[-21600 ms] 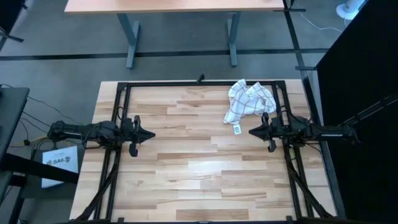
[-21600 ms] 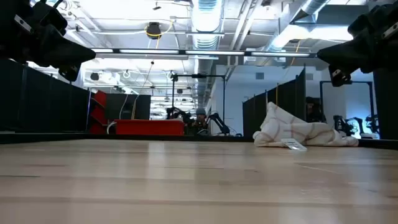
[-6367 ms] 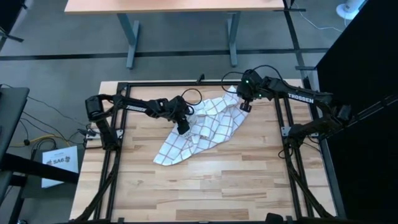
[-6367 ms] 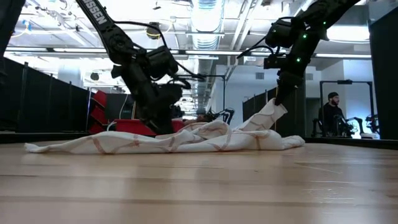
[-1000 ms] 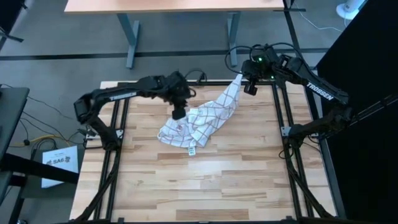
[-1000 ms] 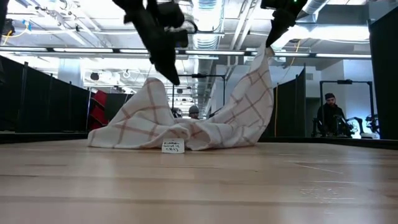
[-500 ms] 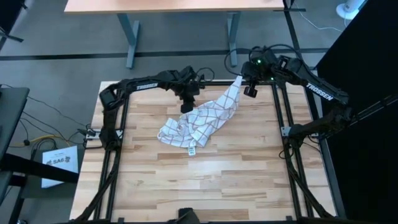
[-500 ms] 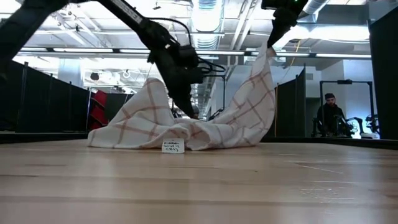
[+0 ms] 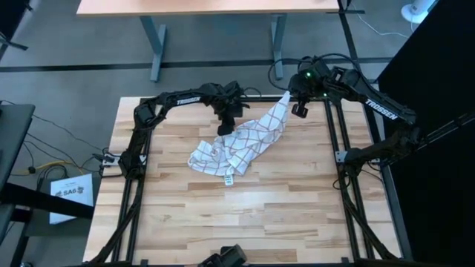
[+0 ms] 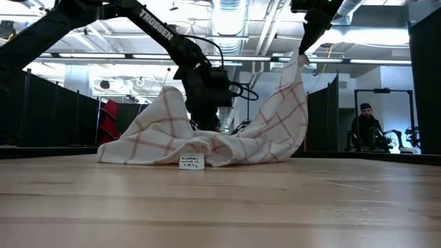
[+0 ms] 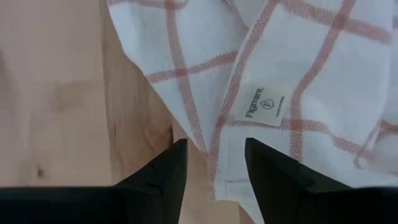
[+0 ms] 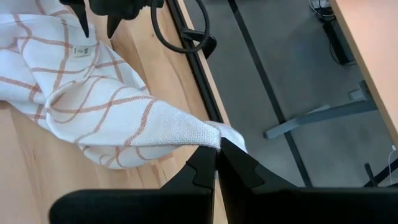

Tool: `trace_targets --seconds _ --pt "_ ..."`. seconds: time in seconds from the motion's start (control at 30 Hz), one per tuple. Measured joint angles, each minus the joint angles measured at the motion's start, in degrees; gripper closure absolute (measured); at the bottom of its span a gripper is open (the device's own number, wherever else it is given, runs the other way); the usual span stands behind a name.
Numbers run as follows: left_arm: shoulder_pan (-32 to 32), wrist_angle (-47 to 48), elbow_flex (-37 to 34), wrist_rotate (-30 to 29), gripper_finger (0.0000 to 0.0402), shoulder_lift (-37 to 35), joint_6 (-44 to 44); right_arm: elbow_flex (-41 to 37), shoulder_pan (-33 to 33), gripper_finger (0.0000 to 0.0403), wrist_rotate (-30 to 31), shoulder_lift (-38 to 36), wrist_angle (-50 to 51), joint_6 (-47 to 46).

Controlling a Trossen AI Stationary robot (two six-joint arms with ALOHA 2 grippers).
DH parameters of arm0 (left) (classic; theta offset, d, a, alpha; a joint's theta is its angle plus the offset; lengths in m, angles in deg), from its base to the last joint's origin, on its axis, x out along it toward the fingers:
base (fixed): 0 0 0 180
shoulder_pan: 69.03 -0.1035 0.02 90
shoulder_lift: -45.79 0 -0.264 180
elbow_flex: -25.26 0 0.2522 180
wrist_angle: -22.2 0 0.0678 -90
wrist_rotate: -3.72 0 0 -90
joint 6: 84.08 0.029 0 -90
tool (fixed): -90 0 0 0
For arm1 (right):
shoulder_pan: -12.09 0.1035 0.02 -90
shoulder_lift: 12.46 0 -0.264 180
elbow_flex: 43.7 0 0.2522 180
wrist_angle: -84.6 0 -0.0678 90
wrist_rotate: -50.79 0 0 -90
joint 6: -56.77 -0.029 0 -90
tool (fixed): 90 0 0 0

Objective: Roll towel
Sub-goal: Fold the white patterned towel

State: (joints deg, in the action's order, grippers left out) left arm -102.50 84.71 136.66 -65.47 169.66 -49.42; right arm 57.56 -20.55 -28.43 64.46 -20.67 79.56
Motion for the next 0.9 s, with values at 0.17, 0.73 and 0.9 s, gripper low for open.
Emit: trace_targets --seconds 0.17,0.73,0.9 --pt "0.0 0.3 -0.1 -0.1 0.0256 0.0 0.0 0.0 0.0 0.0403 0.0 0.0 -0.2 0.6" --pt "0.0 1.4 -0.4 -0.2 0.0293 1.7 -0.4 0.0 0.0 0.0403 0.0 0.0 -0.2 1.4" --pt "0.0 1.4 -0.4 -0.2 0.0336 1.7 0.0 0.0 0.0 0.0403 0.0 0.0 -0.2 2.1"
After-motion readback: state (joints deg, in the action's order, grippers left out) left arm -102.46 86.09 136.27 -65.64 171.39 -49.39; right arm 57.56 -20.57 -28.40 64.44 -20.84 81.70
